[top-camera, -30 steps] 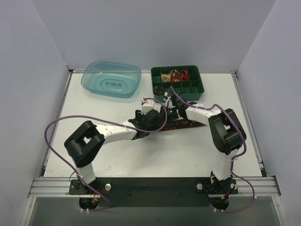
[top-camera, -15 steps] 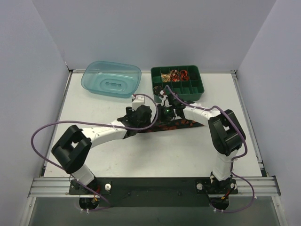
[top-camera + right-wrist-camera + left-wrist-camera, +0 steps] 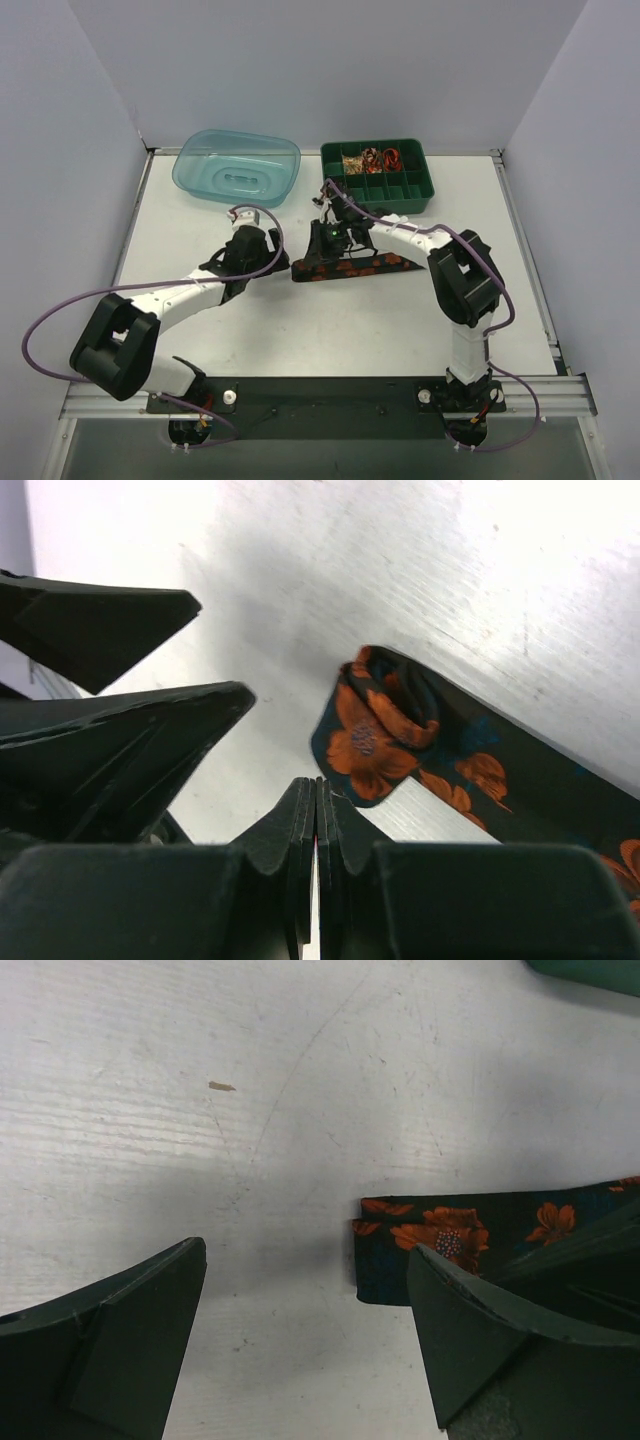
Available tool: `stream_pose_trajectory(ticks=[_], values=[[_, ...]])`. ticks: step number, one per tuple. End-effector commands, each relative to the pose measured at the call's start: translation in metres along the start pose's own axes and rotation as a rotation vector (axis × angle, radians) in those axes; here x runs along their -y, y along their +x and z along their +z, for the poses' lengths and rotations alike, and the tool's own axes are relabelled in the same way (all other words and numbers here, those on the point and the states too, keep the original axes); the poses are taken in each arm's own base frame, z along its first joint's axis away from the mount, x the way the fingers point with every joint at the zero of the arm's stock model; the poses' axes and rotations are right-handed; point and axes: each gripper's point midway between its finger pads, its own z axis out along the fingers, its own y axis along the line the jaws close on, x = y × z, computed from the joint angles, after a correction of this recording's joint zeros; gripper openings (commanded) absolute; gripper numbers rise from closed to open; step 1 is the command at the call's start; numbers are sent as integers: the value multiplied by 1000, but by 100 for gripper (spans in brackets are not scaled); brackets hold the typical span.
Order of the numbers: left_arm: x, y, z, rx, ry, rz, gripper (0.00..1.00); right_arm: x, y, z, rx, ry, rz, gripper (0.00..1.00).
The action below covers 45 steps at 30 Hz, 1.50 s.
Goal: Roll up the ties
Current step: Roll the tie at the center of the board.
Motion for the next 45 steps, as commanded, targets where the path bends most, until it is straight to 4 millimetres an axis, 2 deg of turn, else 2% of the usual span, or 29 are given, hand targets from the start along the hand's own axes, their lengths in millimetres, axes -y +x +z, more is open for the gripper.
stream_pose_trajectory(ticks=[1, 2, 7, 13, 23, 30, 37, 45], values=[[24, -7, -2, 1, 177, -83, 91, 9, 7, 2, -36, 62, -9, 0], [31, -7, -2, -5, 215, -91, 92, 12, 10, 4, -44, 70, -11, 0], [31, 2, 4, -26, 248, -115, 92, 22, 12, 7, -49, 111, -14, 0], [44, 12, 9, -65, 330, -124, 92, 32, 12, 18, -63, 135, -1, 0], [41, 30, 26, -101, 326, -136, 91, 40, 9, 23, -59, 155, 14, 0], [49, 36, 43, -76, 392, -153, 83, 40, 5, 21, -53, 141, 30, 0], [58, 35, 46, -49, 456, -178, 65, 34, -10, 10, -13, 123, 35, 0], [57, 29, 43, -35, 448, -178, 64, 33, -16, 10, 0, 111, 41, 0]])
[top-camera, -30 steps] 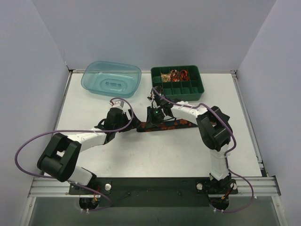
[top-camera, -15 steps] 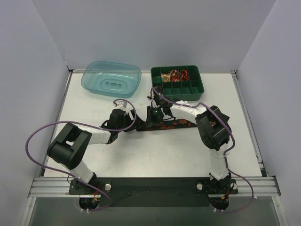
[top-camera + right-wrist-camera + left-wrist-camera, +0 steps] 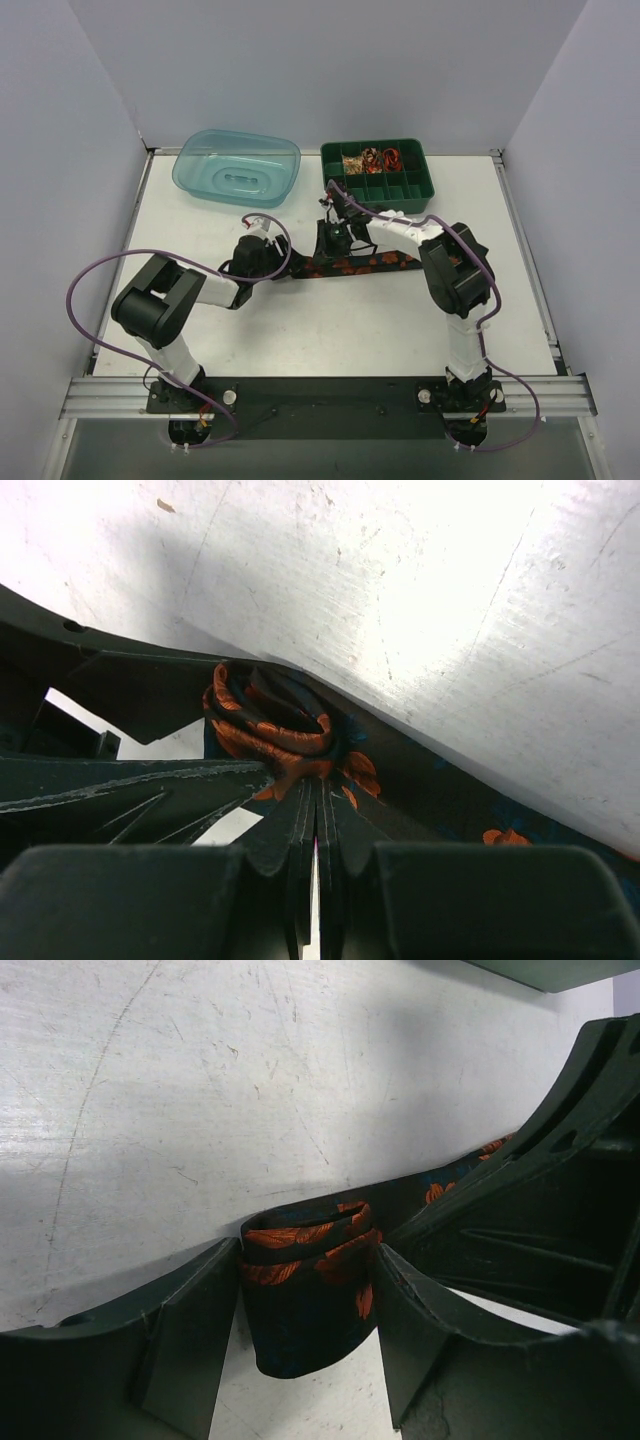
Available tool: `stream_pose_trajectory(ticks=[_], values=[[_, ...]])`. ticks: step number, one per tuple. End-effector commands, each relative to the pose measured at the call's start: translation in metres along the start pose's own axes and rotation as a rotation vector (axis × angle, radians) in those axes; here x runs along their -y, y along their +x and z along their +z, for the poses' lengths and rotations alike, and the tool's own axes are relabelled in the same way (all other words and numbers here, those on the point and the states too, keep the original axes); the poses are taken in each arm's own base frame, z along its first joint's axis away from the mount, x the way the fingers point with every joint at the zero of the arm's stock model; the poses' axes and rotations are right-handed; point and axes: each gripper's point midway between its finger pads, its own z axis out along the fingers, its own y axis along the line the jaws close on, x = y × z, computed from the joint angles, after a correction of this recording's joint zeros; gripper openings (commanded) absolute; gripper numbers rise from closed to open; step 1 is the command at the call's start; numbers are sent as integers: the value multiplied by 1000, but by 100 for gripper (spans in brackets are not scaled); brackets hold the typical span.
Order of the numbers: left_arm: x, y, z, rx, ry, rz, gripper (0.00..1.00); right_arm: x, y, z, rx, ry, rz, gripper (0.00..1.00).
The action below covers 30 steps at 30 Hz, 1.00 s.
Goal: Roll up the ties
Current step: Roll the tie at the center of the board.
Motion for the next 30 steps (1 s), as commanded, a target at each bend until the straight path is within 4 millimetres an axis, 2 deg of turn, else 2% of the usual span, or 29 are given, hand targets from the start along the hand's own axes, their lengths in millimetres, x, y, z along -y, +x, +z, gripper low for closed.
stream_pose_trajectory(ticks=[1, 8, 14, 21, 25, 30], values=[[11, -11, -1, 31, 39, 8, 64, -13, -19, -8, 40, -29, 2, 0], [11, -12, 1, 26, 31, 16, 64, -15, -20, 2, 31, -37, 5, 0], [13, -16, 3, 30, 25, 16, 63, -6, -12, 12, 6, -14, 12, 0], [16, -17, 1, 20, 29, 29, 63, 1, -13, 20, 6, 4, 19, 0], [10, -17, -4, 11, 9, 14, 63, 2, -13, 22, 6, 8, 18, 0], [3, -6, -7, -27, -7, -52, 63, 5, -10, 22, 4, 18, 20, 0]])
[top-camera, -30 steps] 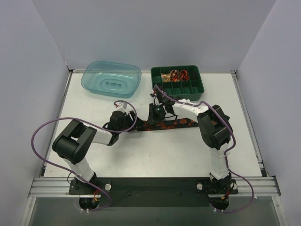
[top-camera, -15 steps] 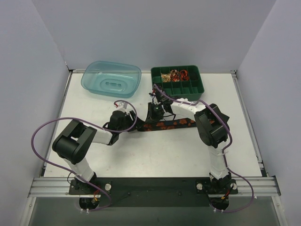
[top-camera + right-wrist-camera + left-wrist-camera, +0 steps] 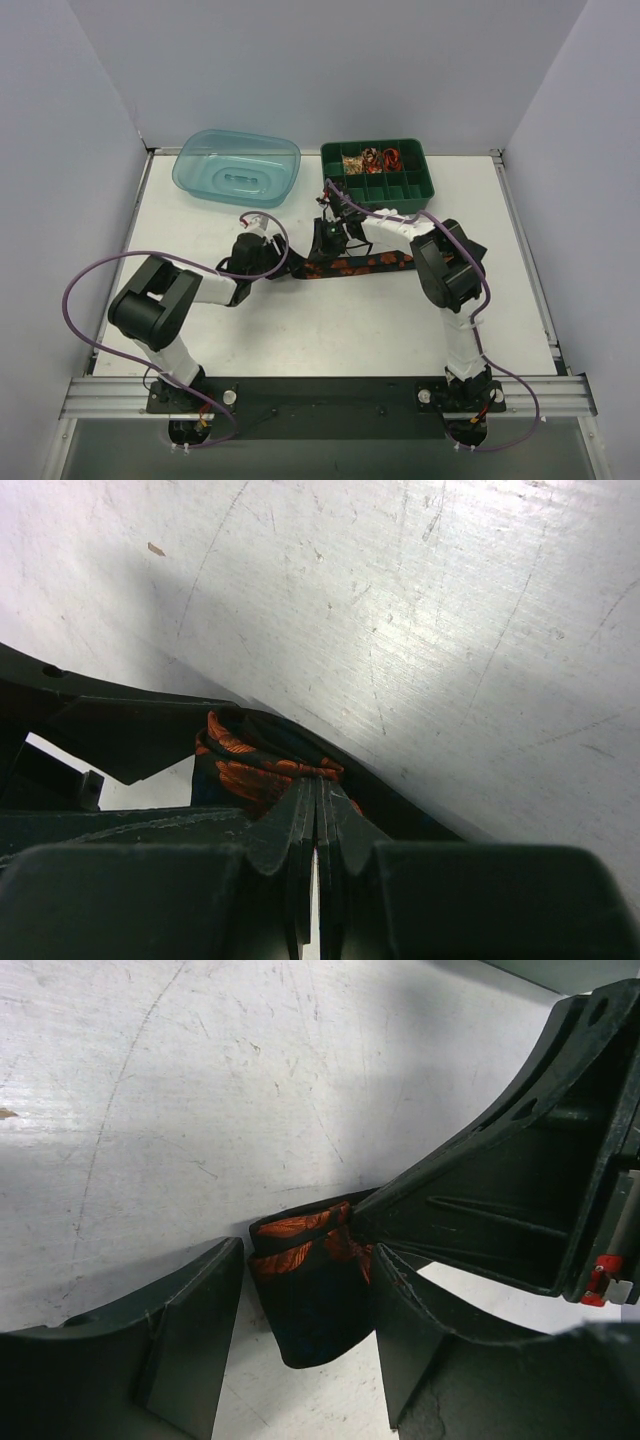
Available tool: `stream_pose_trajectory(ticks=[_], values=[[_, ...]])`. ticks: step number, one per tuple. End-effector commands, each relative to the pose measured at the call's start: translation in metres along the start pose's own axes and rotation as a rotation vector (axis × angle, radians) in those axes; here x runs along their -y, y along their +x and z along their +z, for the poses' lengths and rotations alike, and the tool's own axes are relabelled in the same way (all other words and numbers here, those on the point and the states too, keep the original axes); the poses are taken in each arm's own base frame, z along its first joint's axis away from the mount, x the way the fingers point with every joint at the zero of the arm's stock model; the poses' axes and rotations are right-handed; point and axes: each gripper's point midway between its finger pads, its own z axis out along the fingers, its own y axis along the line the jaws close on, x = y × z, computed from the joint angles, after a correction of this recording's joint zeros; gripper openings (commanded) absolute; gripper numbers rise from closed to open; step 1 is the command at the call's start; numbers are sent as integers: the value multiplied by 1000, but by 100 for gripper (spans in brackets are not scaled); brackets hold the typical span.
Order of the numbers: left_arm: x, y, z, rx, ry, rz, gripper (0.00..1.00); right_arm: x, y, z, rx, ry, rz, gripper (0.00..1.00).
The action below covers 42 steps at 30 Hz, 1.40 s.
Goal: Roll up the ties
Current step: Roll the tie at the center of the board.
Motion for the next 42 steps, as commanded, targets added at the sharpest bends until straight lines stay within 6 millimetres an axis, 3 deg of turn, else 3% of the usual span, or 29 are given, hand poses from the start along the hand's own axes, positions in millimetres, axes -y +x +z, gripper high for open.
stream_pose_trajectory(ticks=[1, 6, 16, 24, 32, 42], values=[[8, 0, -4, -22, 28, -54, 63, 2, 2, 3, -3, 24, 4, 0], [5, 4, -4, -40, 8, -142, 64, -3, -1, -2, 10, 10, -2, 0], [-13, 3, -17, -45, -75, -200, 64, -30, -18, -34, 91, -41, -32, 0], [-14, 8, -13, -46, -35, -221, 63, -37, -12, -46, 99, -54, -45, 0], [-11, 10, -7, -43, 11, -228, 61, -31, 3, -38, 59, -39, -49, 0], [-11, 13, -8, -37, 29, -236, 59, -14, 14, -11, 7, 1, -32, 0]])
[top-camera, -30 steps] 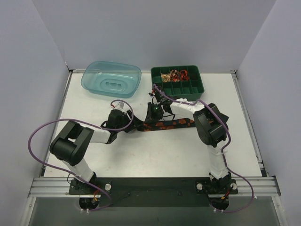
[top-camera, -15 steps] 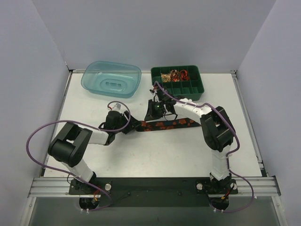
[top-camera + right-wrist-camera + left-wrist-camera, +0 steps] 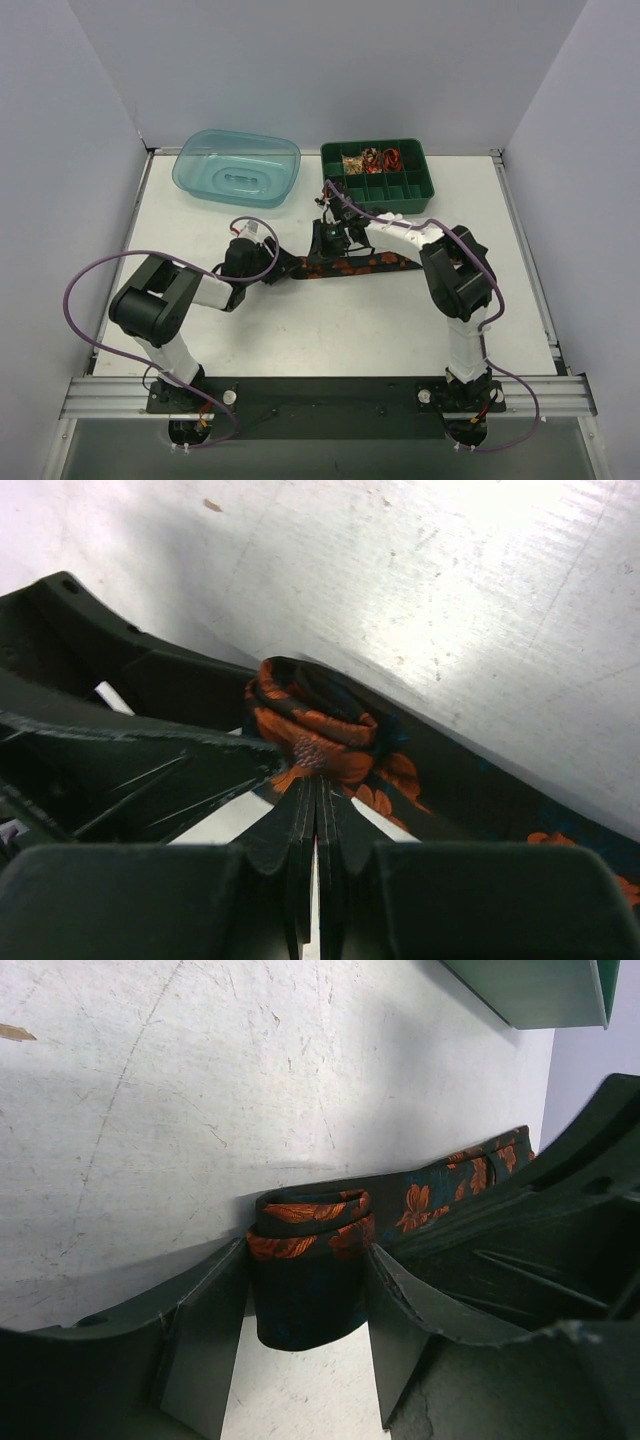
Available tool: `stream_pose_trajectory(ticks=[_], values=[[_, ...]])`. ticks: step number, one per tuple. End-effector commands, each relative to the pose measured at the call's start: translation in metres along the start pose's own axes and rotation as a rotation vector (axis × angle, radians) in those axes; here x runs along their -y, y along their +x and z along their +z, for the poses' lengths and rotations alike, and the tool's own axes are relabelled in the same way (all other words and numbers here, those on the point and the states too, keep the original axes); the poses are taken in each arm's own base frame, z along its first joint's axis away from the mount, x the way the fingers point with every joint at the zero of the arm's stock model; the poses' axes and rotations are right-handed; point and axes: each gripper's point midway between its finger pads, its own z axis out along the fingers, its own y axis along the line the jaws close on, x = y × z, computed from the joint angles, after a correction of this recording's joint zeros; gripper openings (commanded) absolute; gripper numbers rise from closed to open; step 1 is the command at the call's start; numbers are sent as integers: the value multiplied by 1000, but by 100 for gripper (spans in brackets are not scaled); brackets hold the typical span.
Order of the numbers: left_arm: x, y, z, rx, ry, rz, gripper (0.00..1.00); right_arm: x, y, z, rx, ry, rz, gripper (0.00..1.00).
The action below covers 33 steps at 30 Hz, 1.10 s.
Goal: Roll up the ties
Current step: Roll the tie at the center of the board.
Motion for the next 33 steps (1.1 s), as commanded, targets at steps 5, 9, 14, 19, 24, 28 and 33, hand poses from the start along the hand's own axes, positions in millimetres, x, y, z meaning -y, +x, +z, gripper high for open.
stream_pose_trajectory(ticks=[5, 9, 14, 19, 24, 28, 33], values=[[-2, 6, -1, -12, 9, 13, 58, 15, 12, 16, -38, 52, 11, 0], [2, 12, 4, -24, 32, 30, 58, 16, 11, 18, -40, 53, 11, 0], [11, 17, 12, -34, 65, 63, 53, 17, 12, 20, -46, 54, 18, 0], [10, 15, 16, -21, 70, 91, 44, 16, 11, 22, -54, 40, 20, 0], [18, 10, 17, -3, 95, 111, 22, 12, 11, 24, -63, 21, 22, 0], [22, 8, 18, -13, 96, 110, 6, 10, 8, 18, -51, 18, 17, 0], [21, 8, 17, -47, 59, 114, 0, 4, 0, 3, -16, 10, 4, 0]])
